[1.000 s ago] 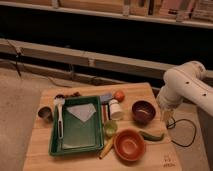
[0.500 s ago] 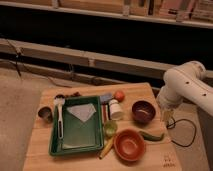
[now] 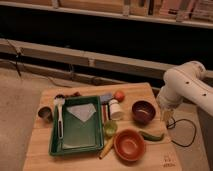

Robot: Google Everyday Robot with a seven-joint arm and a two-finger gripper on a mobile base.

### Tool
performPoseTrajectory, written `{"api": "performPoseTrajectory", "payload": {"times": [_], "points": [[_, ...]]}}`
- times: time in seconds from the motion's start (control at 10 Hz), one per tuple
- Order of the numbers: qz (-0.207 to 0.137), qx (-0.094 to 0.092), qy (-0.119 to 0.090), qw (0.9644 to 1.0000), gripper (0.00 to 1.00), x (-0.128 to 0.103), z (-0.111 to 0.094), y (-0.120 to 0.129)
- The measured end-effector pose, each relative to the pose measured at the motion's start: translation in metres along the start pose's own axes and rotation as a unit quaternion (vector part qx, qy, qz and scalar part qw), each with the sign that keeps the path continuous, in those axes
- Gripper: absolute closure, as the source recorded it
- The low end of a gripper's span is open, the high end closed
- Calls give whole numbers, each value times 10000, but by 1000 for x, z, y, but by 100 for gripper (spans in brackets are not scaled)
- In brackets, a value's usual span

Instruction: Place pepper in tray

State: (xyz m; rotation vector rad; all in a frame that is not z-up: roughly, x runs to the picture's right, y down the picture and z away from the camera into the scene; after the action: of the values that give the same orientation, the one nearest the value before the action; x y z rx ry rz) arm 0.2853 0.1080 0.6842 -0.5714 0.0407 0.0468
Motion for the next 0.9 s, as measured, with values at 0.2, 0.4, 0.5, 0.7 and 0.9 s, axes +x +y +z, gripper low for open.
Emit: {"api": "performPoseTrajectory", "payload": {"times": [0.2, 0.4, 0.5, 0.7, 0.9], "points": [[-140, 41, 41, 9999, 26, -1, 0, -1], [-1018, 188, 205, 9944, 6, -14, 1, -11], [-1556, 271, 307, 9870, 0, -21, 2, -17], [-1897, 371, 394, 9803, 0, -32, 4, -24], [-1927, 345, 362, 9800, 0, -48, 9, -30]]}}
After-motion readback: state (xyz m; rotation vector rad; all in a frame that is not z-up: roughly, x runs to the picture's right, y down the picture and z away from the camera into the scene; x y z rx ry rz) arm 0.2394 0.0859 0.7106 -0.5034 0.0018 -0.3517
